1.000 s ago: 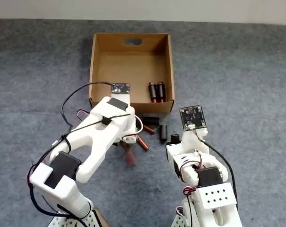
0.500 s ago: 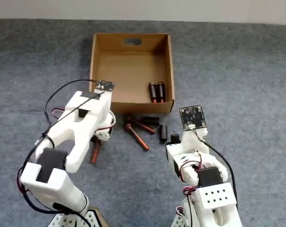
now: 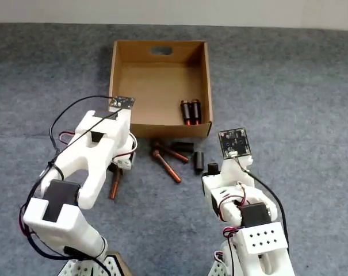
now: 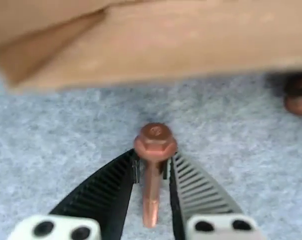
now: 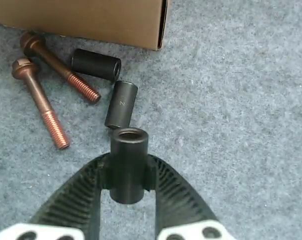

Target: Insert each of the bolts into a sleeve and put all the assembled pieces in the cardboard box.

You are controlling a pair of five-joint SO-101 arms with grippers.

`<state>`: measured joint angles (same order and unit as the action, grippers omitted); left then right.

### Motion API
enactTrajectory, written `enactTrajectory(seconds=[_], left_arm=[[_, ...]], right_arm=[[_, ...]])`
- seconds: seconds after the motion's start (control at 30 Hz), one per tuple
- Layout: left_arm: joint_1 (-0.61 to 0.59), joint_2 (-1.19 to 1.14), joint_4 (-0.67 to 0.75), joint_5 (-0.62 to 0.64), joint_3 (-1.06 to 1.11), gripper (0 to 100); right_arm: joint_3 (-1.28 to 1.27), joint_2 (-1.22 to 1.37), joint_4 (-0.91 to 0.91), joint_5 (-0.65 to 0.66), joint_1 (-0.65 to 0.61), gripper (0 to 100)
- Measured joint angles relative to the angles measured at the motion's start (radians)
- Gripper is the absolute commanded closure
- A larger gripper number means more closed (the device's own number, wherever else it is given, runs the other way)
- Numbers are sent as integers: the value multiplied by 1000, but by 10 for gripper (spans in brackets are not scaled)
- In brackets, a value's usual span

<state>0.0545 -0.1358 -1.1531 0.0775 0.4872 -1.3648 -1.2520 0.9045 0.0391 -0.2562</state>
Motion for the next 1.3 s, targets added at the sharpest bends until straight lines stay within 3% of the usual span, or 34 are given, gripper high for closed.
enactTrajectory(seconds=[0.23, 0.33, 0.67, 0.97, 1.3], left_arm=[[-14, -8, 74, 0, 17, 928], [-14, -8, 78, 0, 21, 998], [-25, 37, 77, 2, 23, 994], [-54, 430, 77, 2, 187, 994], [-41, 867, 95, 8, 358, 993]], right_arm=[[0, 0, 0, 0, 0, 992], [0, 0, 0, 0, 0, 992], [0, 0, 5, 0, 0, 992], [0, -212, 8, 0, -9, 992], [-60, -413, 29, 0, -170, 992]])
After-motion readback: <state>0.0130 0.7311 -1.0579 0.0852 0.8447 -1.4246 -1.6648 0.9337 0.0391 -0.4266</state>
